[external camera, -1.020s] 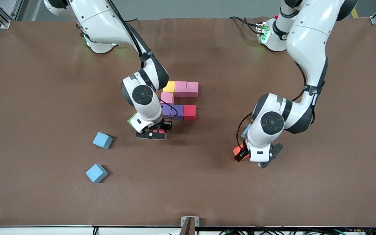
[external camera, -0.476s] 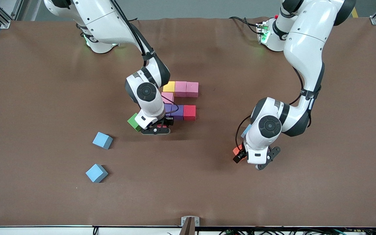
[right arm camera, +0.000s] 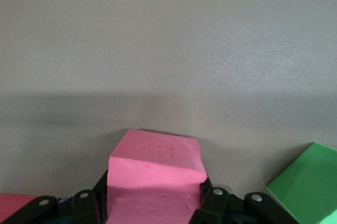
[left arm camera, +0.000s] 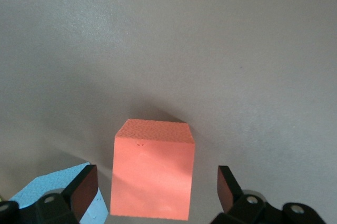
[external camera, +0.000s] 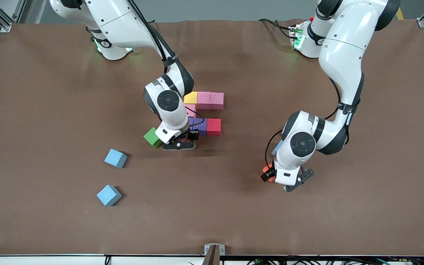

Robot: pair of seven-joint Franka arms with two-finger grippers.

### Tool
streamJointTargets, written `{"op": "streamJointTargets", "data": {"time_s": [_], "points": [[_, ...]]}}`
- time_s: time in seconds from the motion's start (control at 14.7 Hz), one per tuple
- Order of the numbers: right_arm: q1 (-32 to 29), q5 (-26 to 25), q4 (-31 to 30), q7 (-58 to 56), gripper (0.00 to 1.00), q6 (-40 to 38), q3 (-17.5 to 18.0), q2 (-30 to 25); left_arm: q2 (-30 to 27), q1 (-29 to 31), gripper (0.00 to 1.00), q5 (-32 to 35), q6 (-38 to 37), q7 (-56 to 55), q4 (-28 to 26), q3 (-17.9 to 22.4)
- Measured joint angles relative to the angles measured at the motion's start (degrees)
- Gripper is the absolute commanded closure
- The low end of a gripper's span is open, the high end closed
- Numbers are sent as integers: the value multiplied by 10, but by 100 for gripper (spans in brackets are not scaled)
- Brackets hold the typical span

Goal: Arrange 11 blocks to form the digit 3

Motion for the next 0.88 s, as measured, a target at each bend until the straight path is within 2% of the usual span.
{"op": "streamJointTargets", "data": {"time_s": [0.41, 0.54, 0.88], "points": [[0, 0, -3, -13, 99, -1, 0, 0, 12, 0, 1, 0, 0, 9, -2, 0], [0, 0, -7, -15, 99, -1, -1, 1, 13, 0, 13, 0, 0, 10, -3, 0], [0, 0, -7, -15, 99, -1, -1, 2, 16, 0, 52, 0, 0, 10, -3, 0]]}}
